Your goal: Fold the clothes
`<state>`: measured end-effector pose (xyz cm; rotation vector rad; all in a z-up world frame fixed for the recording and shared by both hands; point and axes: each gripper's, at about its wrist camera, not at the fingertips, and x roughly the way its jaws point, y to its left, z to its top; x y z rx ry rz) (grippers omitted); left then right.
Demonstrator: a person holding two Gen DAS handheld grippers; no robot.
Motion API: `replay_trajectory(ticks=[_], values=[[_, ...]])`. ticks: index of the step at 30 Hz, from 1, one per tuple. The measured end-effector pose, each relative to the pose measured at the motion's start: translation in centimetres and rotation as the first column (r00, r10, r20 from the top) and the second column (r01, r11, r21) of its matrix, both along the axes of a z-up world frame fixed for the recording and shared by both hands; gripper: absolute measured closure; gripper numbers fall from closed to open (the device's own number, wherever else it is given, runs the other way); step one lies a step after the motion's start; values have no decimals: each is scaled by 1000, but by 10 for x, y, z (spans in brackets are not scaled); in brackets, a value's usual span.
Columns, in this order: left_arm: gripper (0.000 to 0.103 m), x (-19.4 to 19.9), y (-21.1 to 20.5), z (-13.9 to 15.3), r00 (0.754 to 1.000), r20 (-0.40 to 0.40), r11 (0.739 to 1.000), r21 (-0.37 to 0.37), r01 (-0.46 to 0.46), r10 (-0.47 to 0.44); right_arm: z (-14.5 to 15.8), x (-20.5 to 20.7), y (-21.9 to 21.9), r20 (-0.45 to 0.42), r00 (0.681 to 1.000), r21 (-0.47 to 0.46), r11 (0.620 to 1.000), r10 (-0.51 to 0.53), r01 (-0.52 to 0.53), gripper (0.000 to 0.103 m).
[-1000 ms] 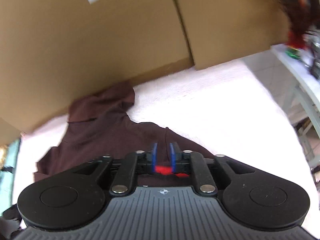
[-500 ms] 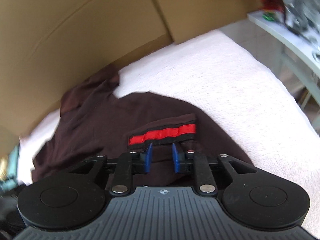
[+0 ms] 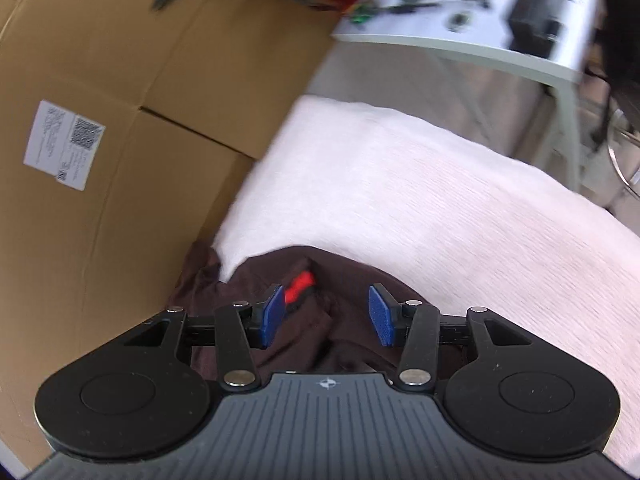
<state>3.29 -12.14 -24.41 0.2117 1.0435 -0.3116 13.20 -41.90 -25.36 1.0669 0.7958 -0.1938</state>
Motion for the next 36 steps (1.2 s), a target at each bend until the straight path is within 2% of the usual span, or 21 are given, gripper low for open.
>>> replay_trajectory(ticks=[6, 8, 11, 14, 17, 19, 20, 21, 23, 28, 33, 36], values=[[0, 1, 0, 0, 1000, -2, 1000, -1, -3, 3, -2, -26, -10, -37, 996, 60, 994, -85, 87, 51], [0, 1, 0, 0, 1000, -3, 1000, -1, -5, 5, 0, -34, -15, -63, 992, 40, 993, -112, 115, 51], [0, 1, 0, 0, 1000, -4, 1000, -1, -8, 8, -3, -40, -20, -115, 987, -16, 994, -110, 109, 51], [0, 1, -1, 0, 1000, -4, 1000, -1, -11, 11, -9, -45, -21, -146, 987, -10, 997, -71, 71, 53], [0, 2, -1, 0, 1000, -4, 1000, -1, -16, 16, -15, -44, -19, -170, 985, -37, 999, -24, 18, 63], [0, 2, -1, 0, 1000, -4, 1000, -1, -19, 19, -16, -41, -17, -173, 985, -75, 997, -9, -4, 74], [0, 2, -1, 0, 1000, -4, 1000, -1, -19, 19, -16, -39, -16, -171, 985, -93, 995, 6, -22, 83], [0, 2, -1, 0, 1000, -4, 1000, -1, -19, 18, -14, -36, -14, -163, 986, -106, 993, 27, -45, 98], [0, 3, 0, 0, 1000, -4, 1000, -2, -18, 18, -9, -29, -10, -140, 987, -131, 987, 72, -91, 102], [0, 2, 0, 0, 1000, -3, 1000, -3, -21, 21, 14, -16, -13, -75, 994, -193, 977, 76, -89, 103], [0, 2, 0, 0, 1000, -2, 1000, -3, -22, 22, 48, 7, -22, 35, 997, -245, 967, 74, -63, 103], [0, 2, 0, 0, 1000, -1, 1000, -5, -21, 21, 61, 24, -23, 42, 994, -263, 961, 104, -90, 102]])
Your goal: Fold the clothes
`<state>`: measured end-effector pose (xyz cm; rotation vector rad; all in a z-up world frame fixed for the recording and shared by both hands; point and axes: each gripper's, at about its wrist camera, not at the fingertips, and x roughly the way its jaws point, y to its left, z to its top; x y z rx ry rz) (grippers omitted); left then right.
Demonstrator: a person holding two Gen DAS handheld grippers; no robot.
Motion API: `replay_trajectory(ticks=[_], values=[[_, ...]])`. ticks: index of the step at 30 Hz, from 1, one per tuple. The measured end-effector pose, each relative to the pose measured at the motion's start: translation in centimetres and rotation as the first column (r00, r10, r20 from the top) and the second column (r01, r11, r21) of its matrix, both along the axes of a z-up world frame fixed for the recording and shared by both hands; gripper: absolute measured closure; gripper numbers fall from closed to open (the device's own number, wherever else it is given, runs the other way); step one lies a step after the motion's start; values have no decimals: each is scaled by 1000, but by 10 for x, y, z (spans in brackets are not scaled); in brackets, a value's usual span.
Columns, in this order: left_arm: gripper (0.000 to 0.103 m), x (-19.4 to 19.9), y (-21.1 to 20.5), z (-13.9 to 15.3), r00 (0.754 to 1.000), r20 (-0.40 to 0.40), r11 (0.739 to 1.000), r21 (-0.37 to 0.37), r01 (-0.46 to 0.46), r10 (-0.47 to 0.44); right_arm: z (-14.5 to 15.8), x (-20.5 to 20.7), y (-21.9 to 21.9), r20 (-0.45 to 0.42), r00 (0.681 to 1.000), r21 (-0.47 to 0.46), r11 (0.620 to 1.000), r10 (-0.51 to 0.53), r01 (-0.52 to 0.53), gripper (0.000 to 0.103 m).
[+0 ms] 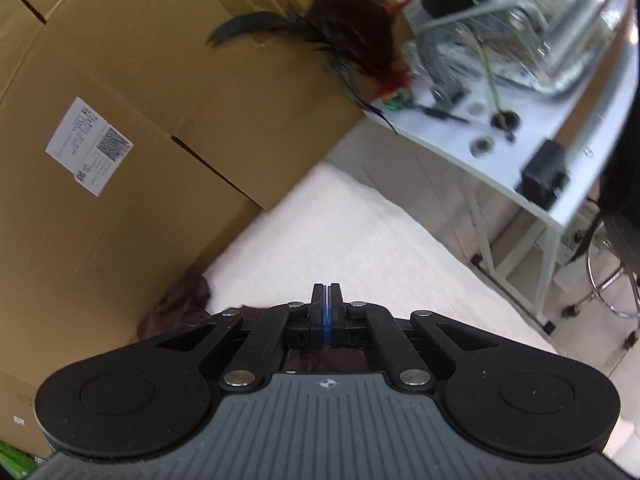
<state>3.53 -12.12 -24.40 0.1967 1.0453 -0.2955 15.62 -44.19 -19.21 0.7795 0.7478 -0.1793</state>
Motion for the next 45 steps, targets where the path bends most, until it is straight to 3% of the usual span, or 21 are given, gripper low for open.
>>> replay_trajectory(ticks=[3, 7, 10, 11, 13, 16, 17, 18, 21, 26, 34, 37, 39, 40, 45], values=[[0, 0, 0, 0, 1000, 1, 1000, 0, -2, 2, -3, 3, 2, -41, 999, -16, 1000, 19, -19, 99], [0, 0, -1, 0, 1000, 3, 1000, 1, -8, 8, -34, -11, 3, -159, 986, 11, 999, 43, -42, 93], [0, 1, -1, 0, 1000, 3, 1000, 2, -12, 12, -59, -28, 2, -236, 970, 53, 998, 54, -43, 73], [0, 1, -2, 0, 1000, 4, 1000, 3, -13, 13, -65, -32, 3, -254, 966, 60, 997, 58, -44, 61], [0, 1, -2, 0, 1000, 3, 1000, 3, -14, 14, -70, -41, 5, -253, 965, 62, 997, 63, -48, 59], [0, 1, -2, 0, 1000, 3, 1000, 3, -16, 16, -68, -45, 14, -240, 965, 31, 995, 102, -98, 61], [0, 1, -2, 0, 1000, 4, 1000, 3, -17, 17, -68, -43, 18, -239, 962, 15, 991, 130, -131, 83], [0, 1, -2, 0, 1000, 3, 1000, 3, -18, 18, -68, -42, 21, -238, 960, 7, 989, 147, -149, 99], [0, 1, -2, 0, 1000, 2, 1000, 3, -17, 17, -66, -38, 24, -225, 963, 4, 989, 146, -149, 99], [0, 1, -1, 0, 1000, 4, 1000, 2, -17, 17, -29, -34, 7, -120, 991, -40, 997, 58, -63, 99], [0, 0, 1, 0, 1000, 7, 1000, 0, -14, 14, 20, 23, 19, -8, 995, -174, 979, 103, -103, 99], [0, 0, 1, 0, 1000, 6, 1000, -1, -12, 12, 15, 48, 28, -44, 991, -159, 979, 124, -130, 91], [0, 1, 2, 0, 1000, 5, 1000, -2, -11, 11, 8, 52, 28, -53, 993, -124, 987, 101, -107, 54], [0, 2, 2, 1, 1000, -2, 1000, -12, -17, 17, 7, 47, 26, -41, 996, -104, 992, 73, -77, 49], [0, 12, 8, 10, 996, -53, 991, -109, -76, 71, -8, -5, 3, -1, 997, 44, 996, -78, 78, 49]])
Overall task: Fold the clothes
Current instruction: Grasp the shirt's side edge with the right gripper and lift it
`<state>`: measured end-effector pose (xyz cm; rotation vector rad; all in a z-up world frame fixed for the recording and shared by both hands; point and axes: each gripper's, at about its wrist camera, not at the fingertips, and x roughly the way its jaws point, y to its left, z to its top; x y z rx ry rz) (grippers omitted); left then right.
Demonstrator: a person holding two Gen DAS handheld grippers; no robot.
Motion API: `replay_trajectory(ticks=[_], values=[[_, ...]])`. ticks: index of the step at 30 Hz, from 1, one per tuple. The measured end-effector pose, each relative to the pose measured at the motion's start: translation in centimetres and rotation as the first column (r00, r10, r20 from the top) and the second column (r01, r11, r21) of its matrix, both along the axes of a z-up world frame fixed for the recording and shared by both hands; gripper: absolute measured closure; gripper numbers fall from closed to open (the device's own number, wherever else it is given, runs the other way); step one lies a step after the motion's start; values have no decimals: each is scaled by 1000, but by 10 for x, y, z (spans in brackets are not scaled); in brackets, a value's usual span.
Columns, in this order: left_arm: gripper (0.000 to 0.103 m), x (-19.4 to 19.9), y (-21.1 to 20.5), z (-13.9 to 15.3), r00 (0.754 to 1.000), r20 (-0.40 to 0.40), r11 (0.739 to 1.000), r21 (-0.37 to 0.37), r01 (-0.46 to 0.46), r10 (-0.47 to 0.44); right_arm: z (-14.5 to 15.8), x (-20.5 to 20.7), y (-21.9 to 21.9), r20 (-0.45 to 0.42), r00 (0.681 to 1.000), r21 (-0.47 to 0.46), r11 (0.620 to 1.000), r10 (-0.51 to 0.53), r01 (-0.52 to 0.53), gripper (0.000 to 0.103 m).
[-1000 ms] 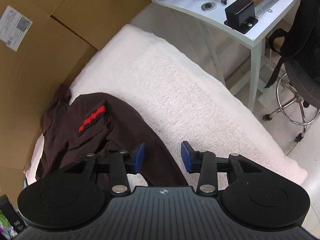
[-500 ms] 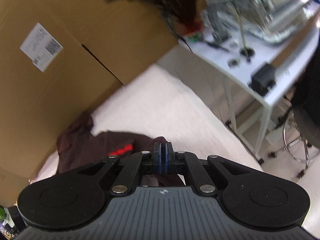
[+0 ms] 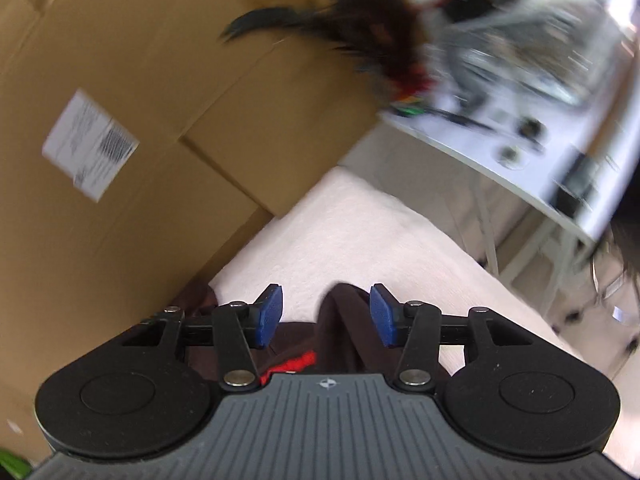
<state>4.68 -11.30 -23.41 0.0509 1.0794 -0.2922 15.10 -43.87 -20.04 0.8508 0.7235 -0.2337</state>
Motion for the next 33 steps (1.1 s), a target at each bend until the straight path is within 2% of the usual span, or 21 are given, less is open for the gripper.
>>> replay_trajectory(ticks=[3, 4, 6, 9, 11, 14, 17, 19, 20, 21, 23, 25, 27, 28, 31, 33], values=[[0, 9, 7, 9, 998, -15, 986, -158, -61, 59, -20, -34, -10, -28, 998, 164, 985, -47, 51, 48], [0, 12, 9, 13, 997, -23, 974, -209, -81, 78, -28, -45, -13, -41, 997, 225, 972, -60, 68, 48], [0, 20, 9, 13, 994, -32, 962, -251, -109, 104, -46, -66, -14, -78, 991, 356, 925, -110, 130, 48], [0, 29, 5, 8, 990, -51, 959, -247, -139, 130, -77, -96, -11, -137, 966, 556, 790, -219, 258, 48], [0, 35, 2, 0, 986, -87, 962, -225, -155, 139, -93, -107, -3, -177, 946, 646, 693, -271, 320, 48], [0, 34, -7, -2, 993, -60, 979, -172, -114, 105, -106, -115, 7, -225, 914, 696, 600, -338, 393, 48], [0, 30, -17, -3, 997, -44, 992, -110, -69, 64, -115, -123, 11, -304, 850, 714, 488, -430, 502, 49], [0, 29, -17, -4, 997, -40, 993, -104, -63, 59, -125, -129, 13, -350, 806, 739, 387, -478, 551, 50], [0, 28, -16, -4, 997, -41, 992, -112, -66, 62, -128, -131, 13, -369, 787, 747, 346, -494, 567, 50], [0, 27, -14, -4, 997, -43, 990, -120, -70, 65, -129, -131, 14, -381, 777, 751, 322, -502, 576, 50], [0, 26, -11, -4, 996, -50, 987, -137, -78, 72, -130, -132, 17, -400, 763, 760, 282, -508, 586, 50], [0, 25, -7, -3, 995, -62, 983, -159, -93, 84, -128, -130, 22, -408, 766, 774, 257, -497, 579, 47], [0, 24, -4, -2, 992, -73, 977, -183, -111, 100, -124, -125, 32, -414, 774, 771, 268, -479, 578, 39], [0, 23, -2, -2, 992, -74, 976, -188, -114, 101, -123, -124, 35, -427, 770, 761, 271, -474, 589, 38], [0, 21, -2, -1, 993, -72, 977, -185, -106, 94, -122, -129, 37, -457, 727, 711, 281, -513, 645, 38], [0, 20, -2, 0, 994, -71, 979, -181, -98, 86, -121, -127, 34, -447, 715, 705, 280, -537, 651, 37]])
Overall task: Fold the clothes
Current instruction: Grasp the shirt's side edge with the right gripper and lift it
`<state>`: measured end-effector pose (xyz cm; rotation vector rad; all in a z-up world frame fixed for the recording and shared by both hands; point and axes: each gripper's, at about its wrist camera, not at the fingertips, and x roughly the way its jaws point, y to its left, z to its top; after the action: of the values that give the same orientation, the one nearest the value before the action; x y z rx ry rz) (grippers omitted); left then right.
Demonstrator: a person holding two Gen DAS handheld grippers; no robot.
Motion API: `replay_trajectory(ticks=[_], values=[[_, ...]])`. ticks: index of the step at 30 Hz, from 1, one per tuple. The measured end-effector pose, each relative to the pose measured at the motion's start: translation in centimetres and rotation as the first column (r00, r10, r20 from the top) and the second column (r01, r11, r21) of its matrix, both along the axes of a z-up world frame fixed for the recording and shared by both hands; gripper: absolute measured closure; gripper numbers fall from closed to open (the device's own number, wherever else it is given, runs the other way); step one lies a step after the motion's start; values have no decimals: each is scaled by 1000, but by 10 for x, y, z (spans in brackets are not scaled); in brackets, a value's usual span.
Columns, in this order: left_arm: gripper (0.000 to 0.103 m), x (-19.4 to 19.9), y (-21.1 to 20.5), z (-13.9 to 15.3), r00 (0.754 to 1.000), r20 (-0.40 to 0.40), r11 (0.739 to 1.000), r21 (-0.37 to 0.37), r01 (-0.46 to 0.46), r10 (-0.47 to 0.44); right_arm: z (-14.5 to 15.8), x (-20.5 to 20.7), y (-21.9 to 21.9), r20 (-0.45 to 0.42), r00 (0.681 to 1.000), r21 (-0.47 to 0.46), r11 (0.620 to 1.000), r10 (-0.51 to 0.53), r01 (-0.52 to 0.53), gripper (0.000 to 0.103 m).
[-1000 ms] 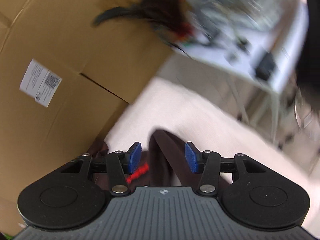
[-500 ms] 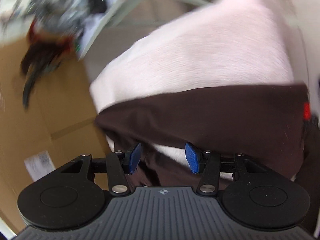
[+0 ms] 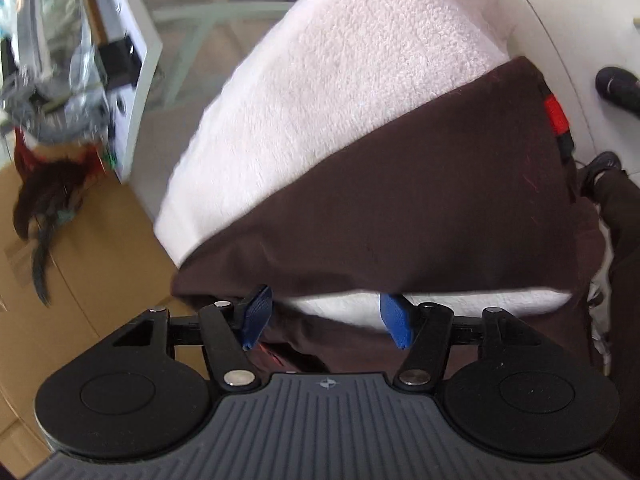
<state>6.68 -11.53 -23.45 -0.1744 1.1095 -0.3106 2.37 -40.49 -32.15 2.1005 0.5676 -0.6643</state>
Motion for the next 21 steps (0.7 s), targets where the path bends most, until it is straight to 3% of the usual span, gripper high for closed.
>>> replay_trajectory(ticks=[1, 3, 4, 5, 6, 8, 10, 12, 13, 15, 17, 19, 20, 21], values=[[0, 0, 0, 0, 1000, 1, 1000, 1, 2, -2, 1, 1, -2, 2, 1000, -11, 1000, -7, 7, 39], [0, -1, 0, 0, 1000, 3, 1000, 0, 5, -5, 7, 3, -9, 1, 1000, -85, 996, -11, 11, 63], [0, -1, 0, 0, 1000, 4, 1000, -1, 6, -6, 6, 4, -14, -3, 1000, -108, 994, -16, 15, 69], [0, -1, 0, 0, 1000, 4, 1000, 0, 9, -9, 5, 4, -18, -5, 1000, -126, 992, -16, 16, 84], [0, -1, 0, 0, 1000, 4, 1000, 0, 12, -12, 5, 5, -22, -3, 1000, -149, 989, -12, 11, 92], [0, -2, 1, 0, 1000, 4, 1000, -5, 11, -11, 16, 12, -28, 20, 999, -257, 966, 47, -40, 94], [0, -2, 3, 0, 1000, 3, 1000, -11, 9, -9, 43, 26, -27, 29, 983, -433, 889, 179, -149, 94], [0, -3, 3, 1, 1000, 0, 1000, -16, 5, -5, 78, 46, -19, -6, 946, -624, 738, 325, -257, 94], [0, -4, 3, 1, 1000, -1, 1000, -19, 3, -3, 97, 56, -13, -39, 920, -710, 637, 390, -300, 94], [0, -6, 4, 2, 1000, -4, 1000, -26, -4, 3, 133, 79, 14, -142, 856, -852, 379, 497, -361, 94], [0, -10, 8, 5, 1000, -8, 999, -44, -29, 29, 159, 103, 52, -276, 775, -924, 66, 568, -378, 94], [0, -16, 17, 11, 997, -7, 995, -66, -77, 77, 174, 129, 97, -386, 691, -921, -206, 611, -332, 94], [0, -20, 25, 14, 994, -6, 991, -79, -107, 107, 177, 141, 123, -435, 634, -900, -326, 640, -288, 93], [0, -23, 33, 16, 991, -6, 987, -90, -135, 135, 177, 155, 150, -486, 555, -871, -427, 675, -243, 91]])
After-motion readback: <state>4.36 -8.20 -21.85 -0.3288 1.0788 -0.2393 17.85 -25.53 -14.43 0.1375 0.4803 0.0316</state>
